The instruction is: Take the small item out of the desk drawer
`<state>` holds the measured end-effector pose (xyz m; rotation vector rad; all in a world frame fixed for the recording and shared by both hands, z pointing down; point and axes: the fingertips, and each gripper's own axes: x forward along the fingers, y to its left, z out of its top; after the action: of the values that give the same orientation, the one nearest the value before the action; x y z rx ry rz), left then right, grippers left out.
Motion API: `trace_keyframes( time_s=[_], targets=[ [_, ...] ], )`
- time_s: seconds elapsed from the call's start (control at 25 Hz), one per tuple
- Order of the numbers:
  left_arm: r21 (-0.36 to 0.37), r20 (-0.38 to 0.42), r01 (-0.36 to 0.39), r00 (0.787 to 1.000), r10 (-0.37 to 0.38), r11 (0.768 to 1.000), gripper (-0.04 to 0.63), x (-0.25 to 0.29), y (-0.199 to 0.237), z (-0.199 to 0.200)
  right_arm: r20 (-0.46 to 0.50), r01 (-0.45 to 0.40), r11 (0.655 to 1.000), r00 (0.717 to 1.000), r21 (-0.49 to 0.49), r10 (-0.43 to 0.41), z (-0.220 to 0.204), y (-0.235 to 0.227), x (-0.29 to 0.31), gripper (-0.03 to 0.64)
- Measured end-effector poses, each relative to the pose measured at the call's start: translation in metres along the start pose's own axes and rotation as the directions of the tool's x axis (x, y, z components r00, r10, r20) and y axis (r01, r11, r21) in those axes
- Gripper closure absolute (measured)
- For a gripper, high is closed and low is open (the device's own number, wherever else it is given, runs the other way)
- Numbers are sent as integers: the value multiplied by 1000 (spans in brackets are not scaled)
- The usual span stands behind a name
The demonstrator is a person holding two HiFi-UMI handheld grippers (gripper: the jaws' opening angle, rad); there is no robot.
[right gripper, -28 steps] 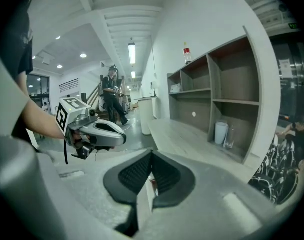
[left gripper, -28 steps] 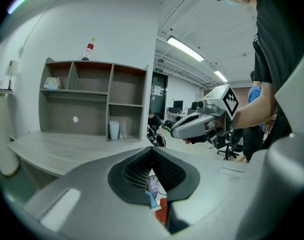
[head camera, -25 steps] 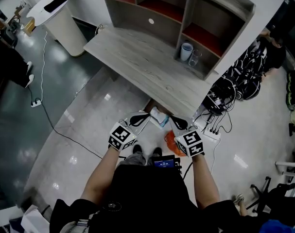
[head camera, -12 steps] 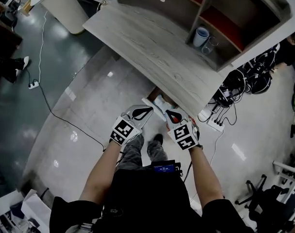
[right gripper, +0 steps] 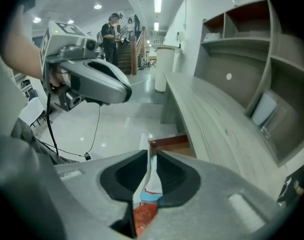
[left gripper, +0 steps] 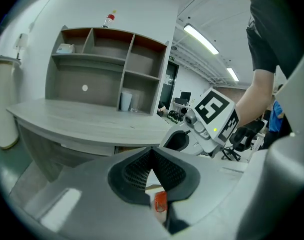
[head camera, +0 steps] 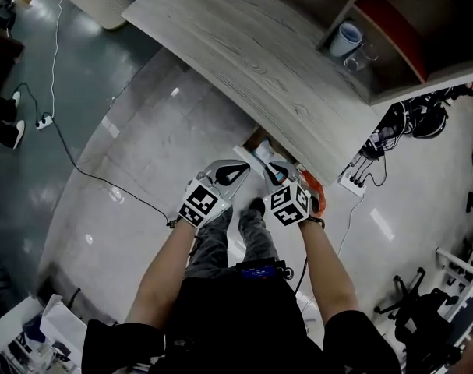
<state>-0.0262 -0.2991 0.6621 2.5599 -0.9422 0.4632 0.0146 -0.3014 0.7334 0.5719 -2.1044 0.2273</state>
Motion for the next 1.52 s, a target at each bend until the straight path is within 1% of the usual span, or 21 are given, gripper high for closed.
trace_keyframes(
  time_s=[0.2,0.52,0.76,0.96,1.16,1.2,1.24,1.52],
  targets=[
    [-10,-24,34,999,-34,999,592,7,6,-20,-49,20,1000,999,-5,-21,-13,-4,35,534],
    [-36,-40,41,998,-42,998,592,7,20,-42,-147,18,1000,989,-10,-19,-40,-9,84,493],
    [-50,-50,29,998,-32,998,592,-2,32,-51,-246,19,998,969,-66,-34,-57,-12,106,454],
    [-61,-58,26,998,-29,998,592,-6,37,-56,-314,4,995,949,-102,-36,-69,-15,120,454],
    [-62,-66,25,997,-29,998,592,-8,42,-60,-347,-29,996,938,-86,-3,-74,-15,129,453],
    [-63,-68,24,997,-28,998,592,-9,43,-60,-358,-36,996,934,-79,5,-76,-14,131,415],
    [-63,-70,22,997,-27,998,592,-9,44,-61,-368,-38,996,930,-76,8,-78,-14,132,397],
    [-69,-74,11,997,-16,998,592,-13,48,-61,-385,-3,994,922,-111,-40,-87,-20,140,406]
  ],
)
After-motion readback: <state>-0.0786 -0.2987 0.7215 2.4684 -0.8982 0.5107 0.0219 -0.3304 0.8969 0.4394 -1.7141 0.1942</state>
